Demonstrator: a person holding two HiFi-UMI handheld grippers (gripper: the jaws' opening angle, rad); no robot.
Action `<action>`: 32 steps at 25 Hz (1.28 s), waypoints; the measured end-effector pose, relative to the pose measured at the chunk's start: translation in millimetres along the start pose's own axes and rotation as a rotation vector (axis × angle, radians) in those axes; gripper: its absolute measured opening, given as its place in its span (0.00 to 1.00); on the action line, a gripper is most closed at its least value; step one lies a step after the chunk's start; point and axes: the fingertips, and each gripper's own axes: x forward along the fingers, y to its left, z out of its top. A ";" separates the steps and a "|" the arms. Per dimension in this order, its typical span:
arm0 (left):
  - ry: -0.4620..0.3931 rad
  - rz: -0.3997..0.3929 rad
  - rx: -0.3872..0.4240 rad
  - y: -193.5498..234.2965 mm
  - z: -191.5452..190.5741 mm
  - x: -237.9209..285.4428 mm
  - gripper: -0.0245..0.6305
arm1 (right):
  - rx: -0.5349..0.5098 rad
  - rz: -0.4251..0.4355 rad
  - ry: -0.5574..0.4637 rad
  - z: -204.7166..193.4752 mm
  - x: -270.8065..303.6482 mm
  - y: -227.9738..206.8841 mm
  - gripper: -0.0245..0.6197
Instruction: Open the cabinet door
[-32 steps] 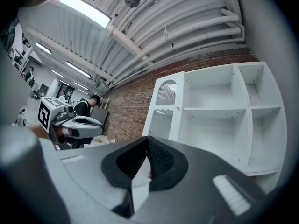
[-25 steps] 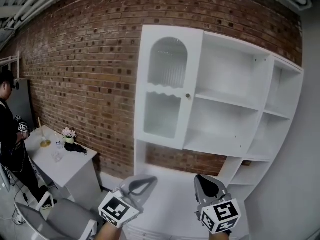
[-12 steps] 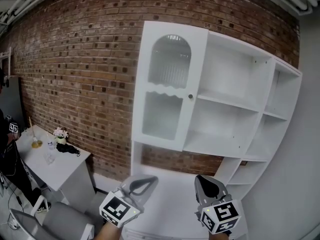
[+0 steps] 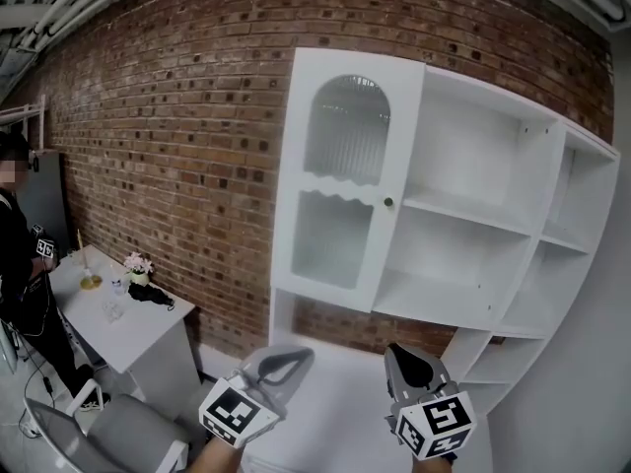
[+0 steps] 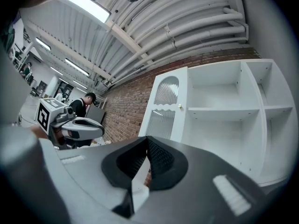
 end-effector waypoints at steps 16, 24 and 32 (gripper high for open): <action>0.073 0.088 0.042 -26.4 -18.0 77.6 0.04 | 0.033 0.104 -0.046 -31.2 6.6 -84.0 0.05; 0.120 0.125 0.059 -39.3 -22.9 103.5 0.04 | 0.080 0.148 -0.062 -49.4 8.3 -114.8 0.05; 0.124 0.113 0.055 -21.9 -38.0 114.0 0.04 | 0.092 0.147 -0.038 -65.8 30.5 -116.0 0.05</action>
